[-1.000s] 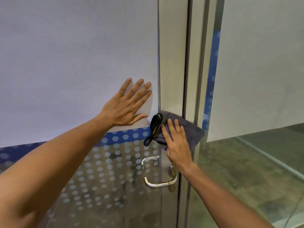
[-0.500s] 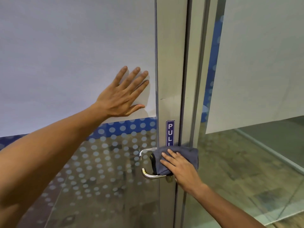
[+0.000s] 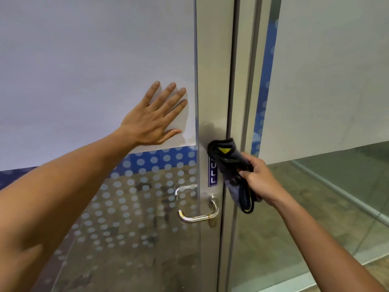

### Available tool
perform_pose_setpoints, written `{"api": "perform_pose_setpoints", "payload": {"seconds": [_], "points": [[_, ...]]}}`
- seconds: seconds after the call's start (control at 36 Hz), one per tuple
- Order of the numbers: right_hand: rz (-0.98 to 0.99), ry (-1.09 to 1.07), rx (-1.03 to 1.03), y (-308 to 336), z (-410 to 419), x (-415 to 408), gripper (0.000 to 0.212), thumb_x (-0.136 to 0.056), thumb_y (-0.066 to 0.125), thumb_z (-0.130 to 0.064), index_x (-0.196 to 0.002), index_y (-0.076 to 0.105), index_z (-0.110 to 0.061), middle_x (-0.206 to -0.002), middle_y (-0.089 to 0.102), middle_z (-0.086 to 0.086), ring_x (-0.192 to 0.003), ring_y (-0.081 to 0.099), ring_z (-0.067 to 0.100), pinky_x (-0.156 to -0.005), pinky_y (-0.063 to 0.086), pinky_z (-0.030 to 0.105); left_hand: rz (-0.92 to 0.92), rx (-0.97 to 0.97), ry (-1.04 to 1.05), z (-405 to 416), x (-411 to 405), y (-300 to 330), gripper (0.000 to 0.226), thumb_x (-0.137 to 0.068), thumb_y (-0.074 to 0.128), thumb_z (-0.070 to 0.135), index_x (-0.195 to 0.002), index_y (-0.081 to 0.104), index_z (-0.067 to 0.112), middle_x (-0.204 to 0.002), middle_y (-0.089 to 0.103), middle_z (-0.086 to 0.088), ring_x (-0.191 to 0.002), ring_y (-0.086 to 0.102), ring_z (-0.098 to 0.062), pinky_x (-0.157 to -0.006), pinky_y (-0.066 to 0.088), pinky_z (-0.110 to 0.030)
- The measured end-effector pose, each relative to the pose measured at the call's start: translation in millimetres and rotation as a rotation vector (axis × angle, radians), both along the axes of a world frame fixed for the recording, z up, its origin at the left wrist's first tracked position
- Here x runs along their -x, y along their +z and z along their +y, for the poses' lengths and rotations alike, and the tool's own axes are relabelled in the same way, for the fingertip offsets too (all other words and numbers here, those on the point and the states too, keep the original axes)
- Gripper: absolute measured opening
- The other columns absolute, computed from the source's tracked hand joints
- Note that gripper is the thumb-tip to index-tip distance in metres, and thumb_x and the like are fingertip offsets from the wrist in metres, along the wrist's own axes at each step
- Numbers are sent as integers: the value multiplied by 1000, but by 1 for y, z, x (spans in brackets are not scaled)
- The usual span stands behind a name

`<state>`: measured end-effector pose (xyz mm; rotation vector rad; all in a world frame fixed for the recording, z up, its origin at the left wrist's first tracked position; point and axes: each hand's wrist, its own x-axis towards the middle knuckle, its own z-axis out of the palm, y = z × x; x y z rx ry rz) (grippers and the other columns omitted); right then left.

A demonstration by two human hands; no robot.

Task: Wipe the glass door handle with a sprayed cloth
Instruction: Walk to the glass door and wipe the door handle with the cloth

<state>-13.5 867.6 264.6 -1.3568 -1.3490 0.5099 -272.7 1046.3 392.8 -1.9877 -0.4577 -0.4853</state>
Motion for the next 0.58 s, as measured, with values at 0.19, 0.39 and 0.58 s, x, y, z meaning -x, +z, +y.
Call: {"api": "perform_pose_setpoints", "payload": {"seconds": [0.19,0.39,0.58], "points": [[-798,-162,-145,-43,22,23,67,-68,56,13,-131,61,-11,-132,64,6,-124,54,20,-110,41,31,9,-15,10,0,1,0,84,-99,7,66,-162,4,11,-170,-1,-16,-157,-1,-37,-126,1,-58],[-1000,-104,76,-107,29,45,64,-70,64,-2,-132,61,-18,-130,63,0,-114,57,25,-94,52,37,13,-16,25,4,1,-2,85,-98,4,68,-163,0,12,-171,-4,-15,-157,-3,-37,-126,0,-58],[-1190,-180,273,-97,48,64,29,-90,60,-18,-118,65,-25,-117,59,-2,-113,51,28,-83,47,41,12,-9,31,1,0,-1,86,-97,1,69,-163,-1,12,-171,-5,-15,-157,-4,-37,-125,-2,-58]]}}
